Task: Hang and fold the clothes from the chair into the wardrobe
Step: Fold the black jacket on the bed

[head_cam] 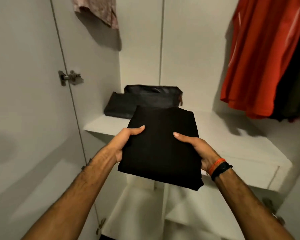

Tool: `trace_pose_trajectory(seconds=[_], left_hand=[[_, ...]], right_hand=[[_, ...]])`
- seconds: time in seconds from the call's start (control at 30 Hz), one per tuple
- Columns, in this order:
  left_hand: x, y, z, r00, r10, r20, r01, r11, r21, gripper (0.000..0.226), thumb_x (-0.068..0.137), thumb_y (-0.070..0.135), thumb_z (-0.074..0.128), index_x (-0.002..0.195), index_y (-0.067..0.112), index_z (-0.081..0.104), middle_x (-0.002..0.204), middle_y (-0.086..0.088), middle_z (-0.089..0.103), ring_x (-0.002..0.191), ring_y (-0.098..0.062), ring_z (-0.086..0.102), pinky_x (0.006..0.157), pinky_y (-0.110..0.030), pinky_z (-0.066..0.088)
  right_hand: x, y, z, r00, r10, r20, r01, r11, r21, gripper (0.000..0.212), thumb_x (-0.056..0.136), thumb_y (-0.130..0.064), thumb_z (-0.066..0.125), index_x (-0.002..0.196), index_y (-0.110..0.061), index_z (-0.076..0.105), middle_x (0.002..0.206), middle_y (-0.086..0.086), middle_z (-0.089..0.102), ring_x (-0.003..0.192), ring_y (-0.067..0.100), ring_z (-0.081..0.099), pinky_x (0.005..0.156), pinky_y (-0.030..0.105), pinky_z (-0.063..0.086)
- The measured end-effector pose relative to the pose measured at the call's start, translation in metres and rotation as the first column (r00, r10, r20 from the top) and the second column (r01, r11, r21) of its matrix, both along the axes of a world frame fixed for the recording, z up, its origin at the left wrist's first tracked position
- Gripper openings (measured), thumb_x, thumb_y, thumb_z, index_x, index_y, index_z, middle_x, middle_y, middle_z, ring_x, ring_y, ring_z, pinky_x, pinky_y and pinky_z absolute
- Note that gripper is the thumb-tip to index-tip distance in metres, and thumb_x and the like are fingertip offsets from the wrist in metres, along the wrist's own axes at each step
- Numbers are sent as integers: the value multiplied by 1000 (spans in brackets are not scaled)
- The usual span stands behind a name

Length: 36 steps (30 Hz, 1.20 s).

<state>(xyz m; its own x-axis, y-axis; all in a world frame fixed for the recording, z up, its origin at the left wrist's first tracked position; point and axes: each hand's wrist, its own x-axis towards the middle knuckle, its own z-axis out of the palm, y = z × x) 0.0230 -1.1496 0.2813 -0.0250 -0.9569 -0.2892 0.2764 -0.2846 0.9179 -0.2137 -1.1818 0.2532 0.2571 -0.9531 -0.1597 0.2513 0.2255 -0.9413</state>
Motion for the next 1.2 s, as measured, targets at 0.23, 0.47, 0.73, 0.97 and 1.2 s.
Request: trace_pose_trajectory(seconds=[0.23,0.47,0.73,0.97,1.2], left_hand=[[50,-105,48,997,66,36,-61,991,-119,45,79,32,77,114,6,70,109,-14,73,102,-31,70,95,-43,53],[118,-220,81,999,22,28,-16,976,-217,41,83,33,73,114,6,71,111,-14,73,102,-28,70,92,-39,55],[185,-354,116,999,-27,-32,20,977,-214,67,74,58,74,114,5,70,109,-10,72,101,-28,70,90,-35,56],[218,-461,108,962,130,240,-72,968,-239,39,98,38,57,116,4,62,89,-6,66,70,-17,63,51,-26,55],[228,-506,78,184,126,975,86,986,-143,42,86,24,69,120,5,54,122,-12,58,108,-30,58,90,-38,50]], right_hand=[[46,-127,60,999,-2,-35,-4,986,-165,61,61,-13,88,118,-9,67,105,9,75,92,30,73,70,37,60],[112,-238,95,998,-53,16,55,971,-233,63,53,-8,88,114,-9,71,107,12,74,97,33,72,89,49,56],[164,-337,140,982,-186,42,190,953,-237,48,62,-5,85,108,-4,71,103,15,75,94,33,72,77,40,59],[177,-415,157,957,-289,3,278,918,-283,51,59,-8,88,108,-5,73,101,14,75,89,32,74,74,38,60],[177,-459,152,937,-347,-35,327,910,-255,54,61,-5,87,112,-2,71,103,17,74,89,33,74,62,37,60]])
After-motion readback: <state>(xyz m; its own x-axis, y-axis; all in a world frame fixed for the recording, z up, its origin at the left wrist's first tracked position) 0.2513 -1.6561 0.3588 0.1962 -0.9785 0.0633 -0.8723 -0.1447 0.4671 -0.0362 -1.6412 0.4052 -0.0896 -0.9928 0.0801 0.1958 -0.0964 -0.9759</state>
